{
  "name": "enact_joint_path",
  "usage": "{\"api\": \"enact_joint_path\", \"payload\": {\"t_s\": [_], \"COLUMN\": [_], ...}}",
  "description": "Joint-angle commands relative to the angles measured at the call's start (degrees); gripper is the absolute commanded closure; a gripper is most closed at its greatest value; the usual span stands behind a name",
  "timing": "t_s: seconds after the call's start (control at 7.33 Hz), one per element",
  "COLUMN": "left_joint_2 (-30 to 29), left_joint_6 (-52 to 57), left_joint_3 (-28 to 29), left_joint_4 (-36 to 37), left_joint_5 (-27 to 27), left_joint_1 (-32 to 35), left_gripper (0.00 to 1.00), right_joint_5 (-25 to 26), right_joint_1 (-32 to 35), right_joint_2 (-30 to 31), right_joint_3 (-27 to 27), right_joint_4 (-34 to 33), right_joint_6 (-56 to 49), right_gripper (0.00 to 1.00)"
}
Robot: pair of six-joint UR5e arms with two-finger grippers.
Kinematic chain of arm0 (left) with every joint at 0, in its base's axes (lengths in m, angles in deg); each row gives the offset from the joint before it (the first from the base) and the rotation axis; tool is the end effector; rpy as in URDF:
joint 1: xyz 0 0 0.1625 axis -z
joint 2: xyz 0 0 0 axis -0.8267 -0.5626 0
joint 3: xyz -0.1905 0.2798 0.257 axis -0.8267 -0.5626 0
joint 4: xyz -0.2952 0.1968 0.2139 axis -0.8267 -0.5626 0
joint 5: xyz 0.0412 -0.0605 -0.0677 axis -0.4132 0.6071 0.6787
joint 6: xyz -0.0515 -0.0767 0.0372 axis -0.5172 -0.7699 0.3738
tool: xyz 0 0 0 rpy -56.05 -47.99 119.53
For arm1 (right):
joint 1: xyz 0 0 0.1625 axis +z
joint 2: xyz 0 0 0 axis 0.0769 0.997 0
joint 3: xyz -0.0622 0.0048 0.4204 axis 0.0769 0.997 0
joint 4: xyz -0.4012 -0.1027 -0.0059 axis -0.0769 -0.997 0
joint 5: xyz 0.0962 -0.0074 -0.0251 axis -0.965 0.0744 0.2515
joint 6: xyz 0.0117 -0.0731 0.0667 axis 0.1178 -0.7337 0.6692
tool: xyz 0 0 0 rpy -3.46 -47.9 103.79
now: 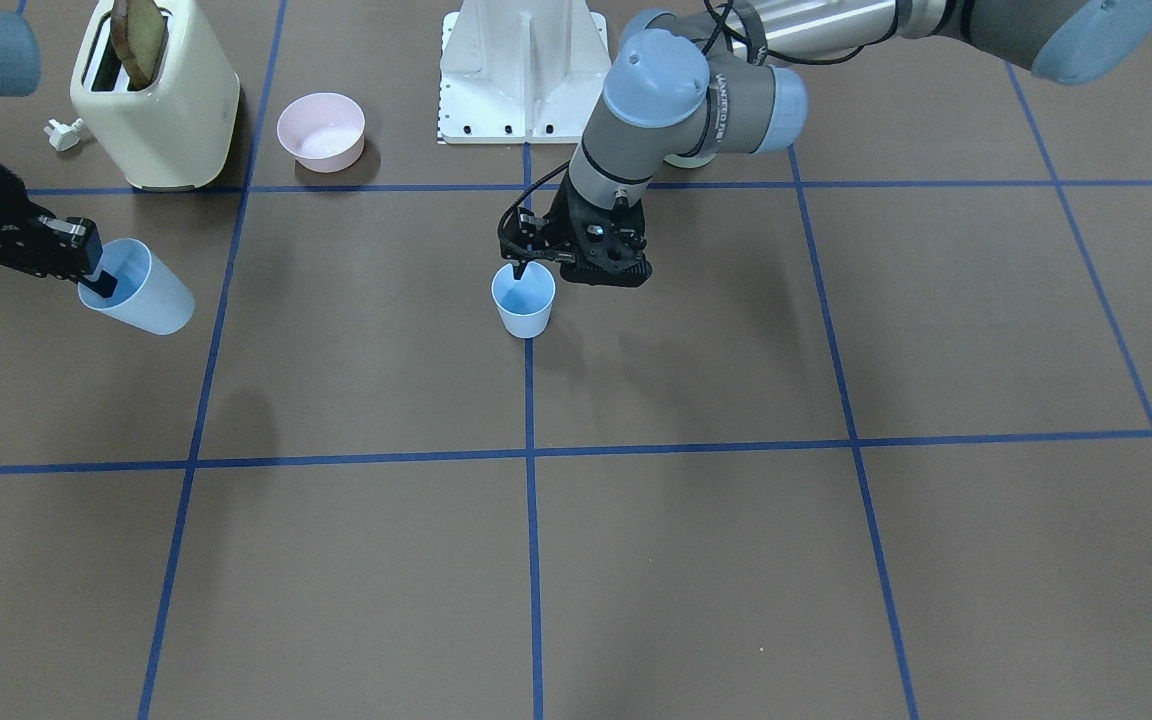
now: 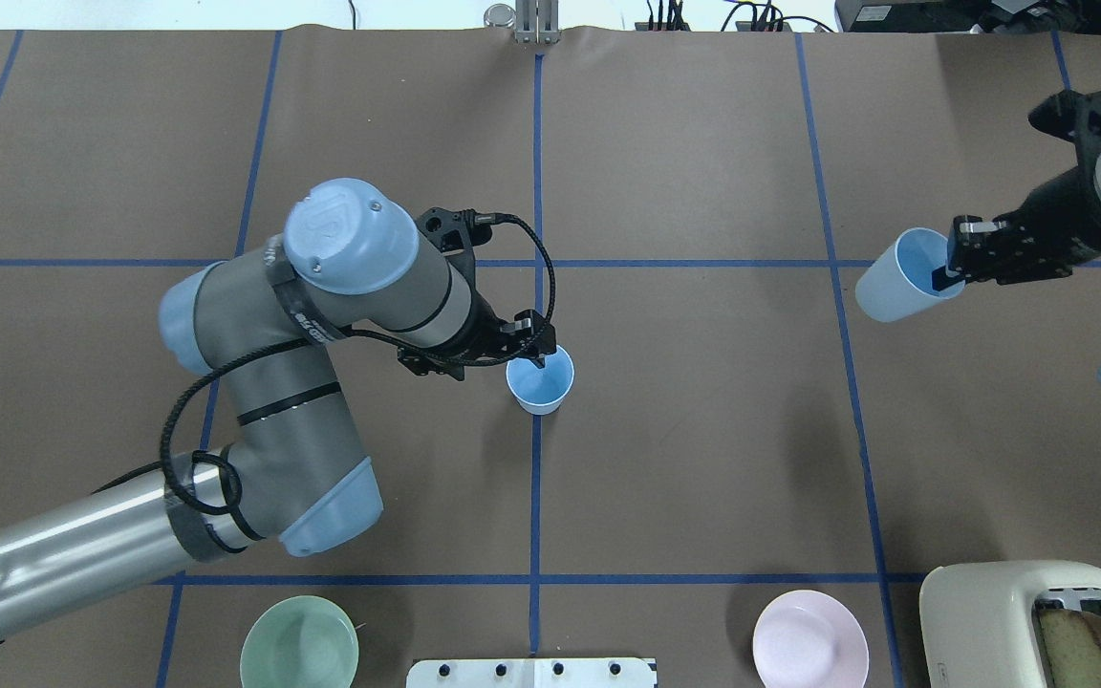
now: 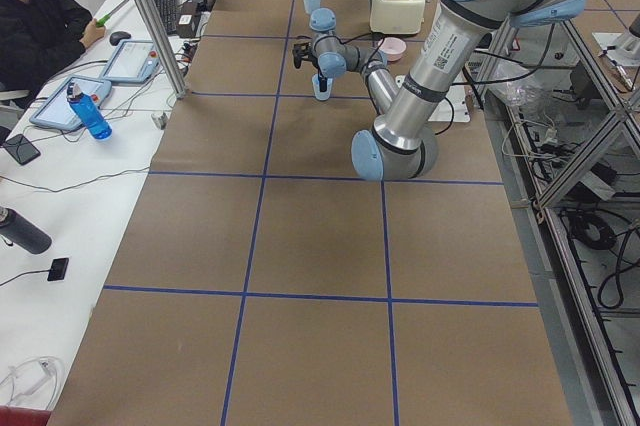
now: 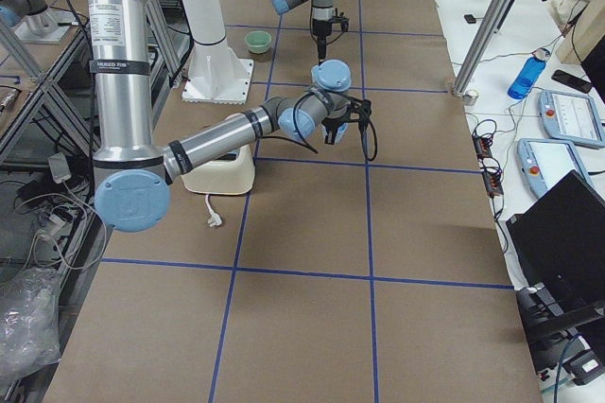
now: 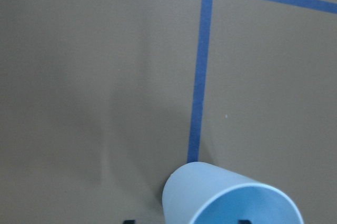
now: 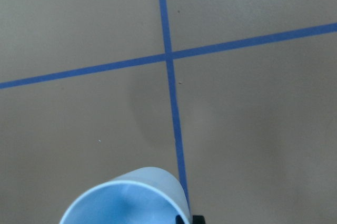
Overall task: Stack blue cups with both arms
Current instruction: 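Open and withdraw the left gripper while the right carries its cup centerward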
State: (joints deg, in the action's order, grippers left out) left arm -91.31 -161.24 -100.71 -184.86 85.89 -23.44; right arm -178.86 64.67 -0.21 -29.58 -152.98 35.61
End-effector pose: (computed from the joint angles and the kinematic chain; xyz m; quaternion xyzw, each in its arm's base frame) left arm 0.5178 -0.4329 0.1764 0.0010 0.5232 -0.0327 0.8516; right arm -0.2047 -0.4846 0.3678 -0.0103 -0.4885 0.0802 0.8688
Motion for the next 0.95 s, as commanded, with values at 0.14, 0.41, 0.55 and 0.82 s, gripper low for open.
{"api": "enact_joint_path", "payload": {"t_s": [0.14, 0.41, 0.55, 0.82], "left_joint_2": [6.8, 8.3, 8.4, 8.5], "left_joint_6": [11.2, 26.0, 34.6, 50.7], "left_joint_3": [-10.8, -8.8, -7.2, 0.6], "left_joint_4": [6.5, 11.4, 14.9, 16.8], "left_joint_5": [8.7, 17.9, 21.0, 24.5], "left_joint_1": [11.5, 25.2, 31.3, 40.1], "left_gripper": [0.02, 0.02, 0.02, 0.02], "right_joint_5": [7.2, 10.2, 12.7, 16.9], "right_joint_1": [-3.6, -7.3, -9.8, -14.9], "right_joint_2": [-19.9, -23.4, -25.0, -27.1], "right_joint_3": [-0.5, 0.2, 0.6, 1.3], "right_joint_4": [-24.4, -26.1, -26.0, -26.0], "right_joint_6": [0.9, 3.1, 5.7, 10.5], "right_gripper": [1.0, 1.0, 1.0, 1.0]}}
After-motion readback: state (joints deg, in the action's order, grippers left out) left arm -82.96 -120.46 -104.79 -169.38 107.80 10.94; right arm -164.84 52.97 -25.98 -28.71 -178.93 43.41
